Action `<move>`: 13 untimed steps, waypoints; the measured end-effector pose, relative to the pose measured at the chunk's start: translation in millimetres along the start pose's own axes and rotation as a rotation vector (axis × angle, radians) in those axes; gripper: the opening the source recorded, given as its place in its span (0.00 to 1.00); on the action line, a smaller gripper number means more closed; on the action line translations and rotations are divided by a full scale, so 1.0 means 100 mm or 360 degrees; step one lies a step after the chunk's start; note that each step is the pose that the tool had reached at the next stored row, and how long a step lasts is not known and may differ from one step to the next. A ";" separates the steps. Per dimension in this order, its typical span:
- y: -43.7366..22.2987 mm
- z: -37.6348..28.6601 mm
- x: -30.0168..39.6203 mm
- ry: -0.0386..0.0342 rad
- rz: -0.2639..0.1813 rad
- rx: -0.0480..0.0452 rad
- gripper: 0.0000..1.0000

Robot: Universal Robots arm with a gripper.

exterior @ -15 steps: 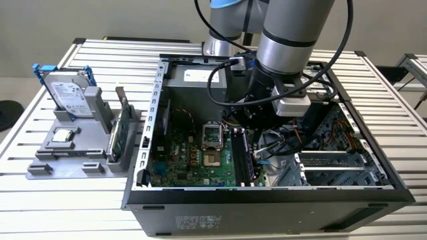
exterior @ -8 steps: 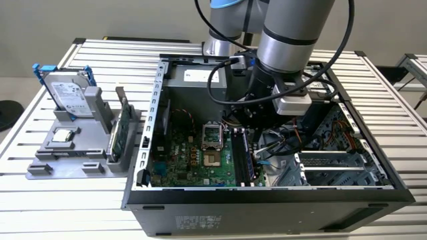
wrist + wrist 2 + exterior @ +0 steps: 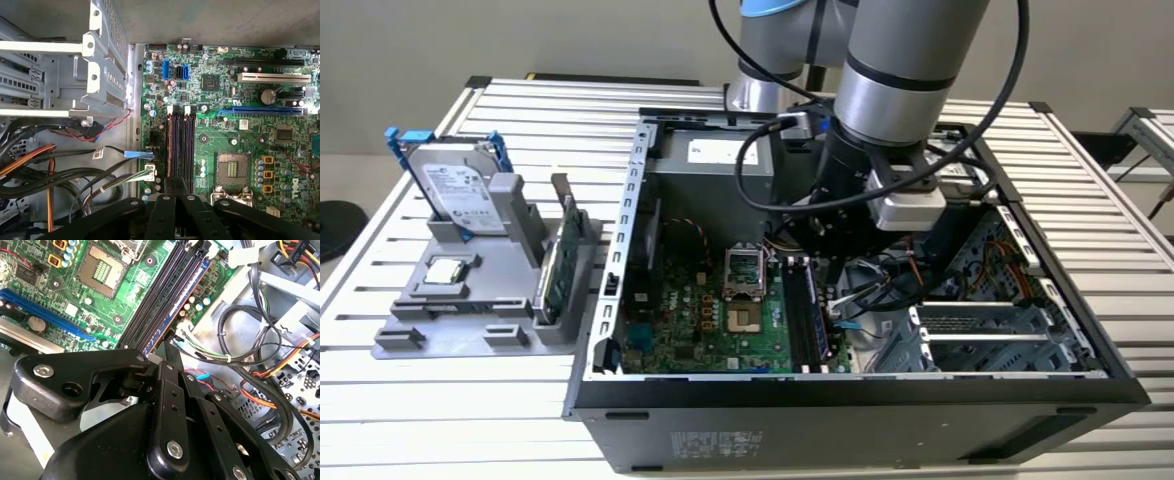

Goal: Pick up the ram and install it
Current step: 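Press down the ram until it locks into place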

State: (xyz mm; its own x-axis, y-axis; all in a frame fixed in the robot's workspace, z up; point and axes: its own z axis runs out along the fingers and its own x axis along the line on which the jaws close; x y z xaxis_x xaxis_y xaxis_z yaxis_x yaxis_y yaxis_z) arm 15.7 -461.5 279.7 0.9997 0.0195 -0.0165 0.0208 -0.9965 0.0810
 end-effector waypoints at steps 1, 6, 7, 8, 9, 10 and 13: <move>0.000 0.000 0.000 0.0001 -0.0014 0.0000 0.00; -0.001 0.005 -0.002 0.0006 -0.0078 -0.0001 0.00; -0.001 0.005 -0.003 0.0007 -0.0092 -0.0002 0.00; -0.001 0.006 -0.003 0.0009 -0.0106 -0.0002 0.00; -0.001 0.006 -0.004 0.0010 -0.0119 -0.0002 0.00; -0.001 0.007 -0.004 0.0011 -0.0131 -0.0003 0.00; -0.001 0.010 -0.005 0.0014 -0.0168 -0.0004 0.00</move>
State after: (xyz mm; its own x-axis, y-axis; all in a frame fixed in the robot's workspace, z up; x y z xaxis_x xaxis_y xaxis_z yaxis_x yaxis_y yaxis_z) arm 15.3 -461.5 278.6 0.9920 0.1249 -0.0165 0.1259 -0.9887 0.0815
